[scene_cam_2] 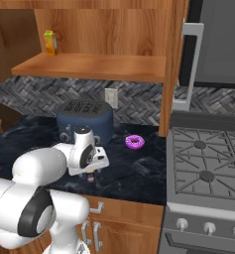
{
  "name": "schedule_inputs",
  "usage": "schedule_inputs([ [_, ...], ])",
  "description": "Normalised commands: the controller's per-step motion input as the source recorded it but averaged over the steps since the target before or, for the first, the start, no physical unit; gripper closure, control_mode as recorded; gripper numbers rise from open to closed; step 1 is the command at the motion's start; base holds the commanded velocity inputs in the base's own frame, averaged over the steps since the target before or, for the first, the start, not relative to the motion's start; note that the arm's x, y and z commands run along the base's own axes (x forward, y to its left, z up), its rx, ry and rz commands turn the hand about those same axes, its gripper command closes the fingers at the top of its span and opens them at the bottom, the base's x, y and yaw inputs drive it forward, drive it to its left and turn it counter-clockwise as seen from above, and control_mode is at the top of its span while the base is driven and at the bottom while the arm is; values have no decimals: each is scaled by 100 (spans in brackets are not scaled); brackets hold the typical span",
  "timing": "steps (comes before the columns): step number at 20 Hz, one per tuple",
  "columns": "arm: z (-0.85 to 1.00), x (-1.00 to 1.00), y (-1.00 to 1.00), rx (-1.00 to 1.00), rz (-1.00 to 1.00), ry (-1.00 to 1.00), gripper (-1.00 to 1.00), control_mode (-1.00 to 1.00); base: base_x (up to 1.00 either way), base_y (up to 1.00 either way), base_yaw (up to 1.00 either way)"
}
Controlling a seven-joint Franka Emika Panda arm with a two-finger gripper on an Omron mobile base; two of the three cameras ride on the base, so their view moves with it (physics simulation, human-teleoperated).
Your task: Pick the cereal and canned food from the counter and place them in the cabinets closest to them.
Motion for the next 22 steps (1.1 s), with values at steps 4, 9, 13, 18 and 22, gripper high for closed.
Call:
schedule_inputs([
  [4, -13, 0, 0, 0, 1, 2, 100, -100, 0, 0, 0],
  [9, 6, 0, 0, 0, 0, 0, 100, -100, 0, 0, 0],
  [13, 48, -2, -1, 1, -1, 0, 100, -100, 0, 0, 0],
  [18, 61, -7, 0, 0, -2, 0, 100, -100, 0, 0, 0],
  [22, 63, -10, 0, 0, -5, 0, 100, -100, 0, 0, 0],
])
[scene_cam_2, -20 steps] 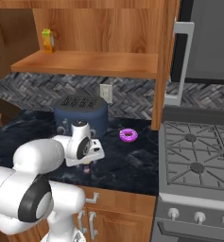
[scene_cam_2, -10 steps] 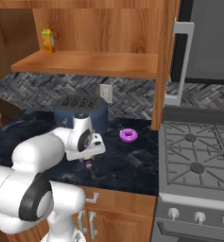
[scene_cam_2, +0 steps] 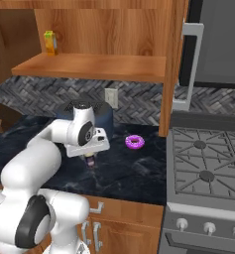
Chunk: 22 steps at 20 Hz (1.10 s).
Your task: Pick the cereal and canned food from the counter and place them in the cabinets closest to them.
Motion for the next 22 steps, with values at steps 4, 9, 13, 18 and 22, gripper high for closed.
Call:
schedule_inputs([
  [4, 57, -21, -3, 0, -5, 0, 100, -100, 0, 0, 0],
  [9, 57, -26, -6, 0, -6, 0, 100, -100, 0, 0, 0],
  [13, 59, -26, -9, 0, -7, 0, 100, -100, 0, 0, 0],
  [18, 64, -26, -12, 0, -7, 0, 100, -100, 0, 0, 0],
  [22, 70, -27, -10, 2, -8, -1, 100, -100, 0, 0, 0],
])
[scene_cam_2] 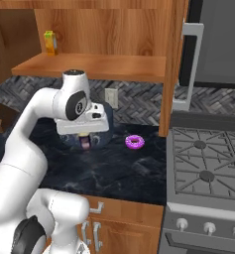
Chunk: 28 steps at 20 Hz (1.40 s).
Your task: Pick the cereal and canned food from the counter and place them in the cabinets closest to them.
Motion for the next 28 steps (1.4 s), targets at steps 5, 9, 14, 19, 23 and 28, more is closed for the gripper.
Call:
schedule_inputs([
  [5, 75, -29, -6, 3, -6, -6, 100, -100, 0, 0, 0],
  [9, 76, -31, -3, 5, -3, -12, 100, -100, 0, 0, 0],
  [14, 68, -32, -1, 5, -3, -16, 100, -100, 0, 0, 0],
  [19, 60, -16, 0, 3, -7, -14, 100, -100, 0, 0, 0],
  [23, 57, -2, 11, 0, -9, -12, 100, -100, 0, 0, 0],
  [28, 26, 30, 23, -2, -11, 3, 100, -100, 0, 0, 0],
])
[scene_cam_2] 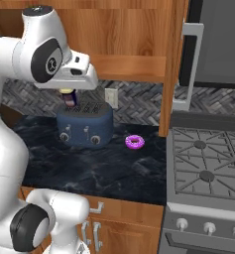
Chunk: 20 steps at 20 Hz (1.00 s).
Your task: Pick the cereal and canned food from the counter and place them in the cabinets closest to them.
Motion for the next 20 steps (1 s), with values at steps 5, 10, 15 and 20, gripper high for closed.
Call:
schedule_inputs([
  [5, 35, 18, 15, 0, -8, -4, 100, -100, 0, 0, 0],
  [10, 21, 1, 0, 0, -2, -4, 100, -100, 0, 0, 0],
  [15, 0, 4, 0, 0, 0, 0, 100, -100, 0, 0, 0],
  [20, 8, 6, 0, 5, 0, -7, 100, -100, 0, 0, 0],
])
